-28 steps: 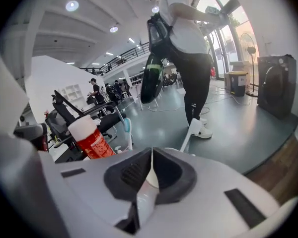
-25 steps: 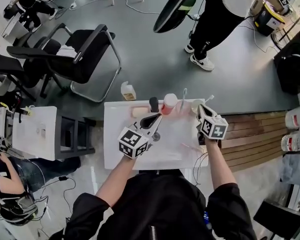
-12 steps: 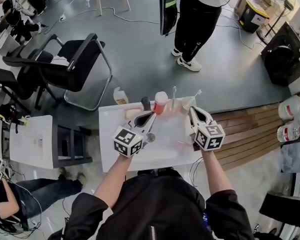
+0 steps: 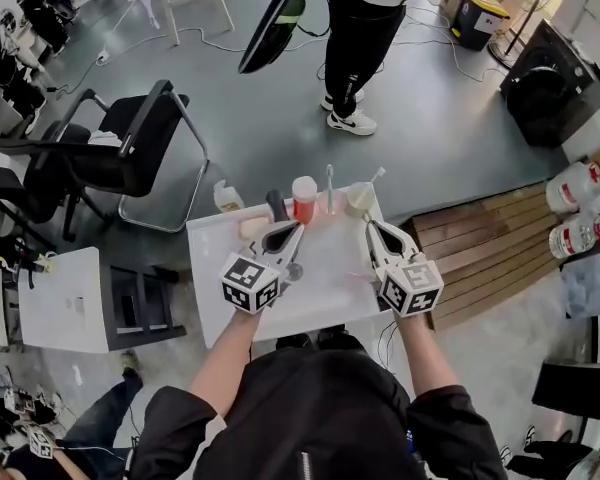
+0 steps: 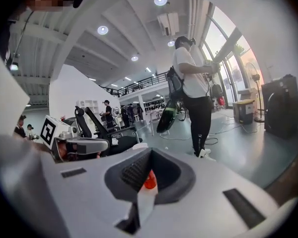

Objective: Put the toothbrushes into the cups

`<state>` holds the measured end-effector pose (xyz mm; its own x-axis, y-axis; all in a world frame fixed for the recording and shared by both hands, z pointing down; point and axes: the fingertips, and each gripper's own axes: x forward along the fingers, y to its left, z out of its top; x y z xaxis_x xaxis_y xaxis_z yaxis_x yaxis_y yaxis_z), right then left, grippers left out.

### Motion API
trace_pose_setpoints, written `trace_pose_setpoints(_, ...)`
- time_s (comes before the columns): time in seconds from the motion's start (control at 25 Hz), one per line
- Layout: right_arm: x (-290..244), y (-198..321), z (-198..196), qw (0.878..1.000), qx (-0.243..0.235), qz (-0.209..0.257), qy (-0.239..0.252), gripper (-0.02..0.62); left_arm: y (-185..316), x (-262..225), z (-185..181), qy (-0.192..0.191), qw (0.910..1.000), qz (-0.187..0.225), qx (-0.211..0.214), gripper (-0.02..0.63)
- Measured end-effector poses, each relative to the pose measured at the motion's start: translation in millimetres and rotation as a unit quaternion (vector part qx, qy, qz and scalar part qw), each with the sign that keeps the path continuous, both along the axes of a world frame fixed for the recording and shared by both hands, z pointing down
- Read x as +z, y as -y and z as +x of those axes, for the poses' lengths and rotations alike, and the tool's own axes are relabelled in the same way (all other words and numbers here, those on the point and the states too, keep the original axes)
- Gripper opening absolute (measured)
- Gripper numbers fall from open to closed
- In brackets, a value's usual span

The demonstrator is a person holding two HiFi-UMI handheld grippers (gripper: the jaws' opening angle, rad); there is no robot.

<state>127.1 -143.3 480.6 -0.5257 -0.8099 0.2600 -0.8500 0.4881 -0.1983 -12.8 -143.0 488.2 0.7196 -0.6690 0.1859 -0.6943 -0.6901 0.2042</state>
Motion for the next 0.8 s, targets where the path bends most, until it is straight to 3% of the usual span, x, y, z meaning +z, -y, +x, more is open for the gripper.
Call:
trace_pose_setpoints(0.16, 9, -15, 3, 1.0, -0.012, 0.008, -0.009, 0.003, -7, 2, 5, 0.001, 1.0, -0.002, 0.007, 0.002)
trace_pose_setpoints(0.36, 40, -38, 6, 0.999, -0.027, -0.021, -0.032, 0.005, -17, 14, 11, -0.001, 0.9997, -0.015, 0.017, 0.002)
trace_pose_setpoints(0.6, 99, -68, 17, 0.992, -0.027, -0.077, -0.1, 0.005, -32, 40, 19, 0.0, 0.9985, -0.046, 0.028, 0.002)
trace_pose_setpoints(0.8, 150, -92, 24, 0.976, -0.048, -0.125, -0.171, 0.005, -38, 58, 23, 0.002, 0.9972, -0.065, 0.037, 0.002)
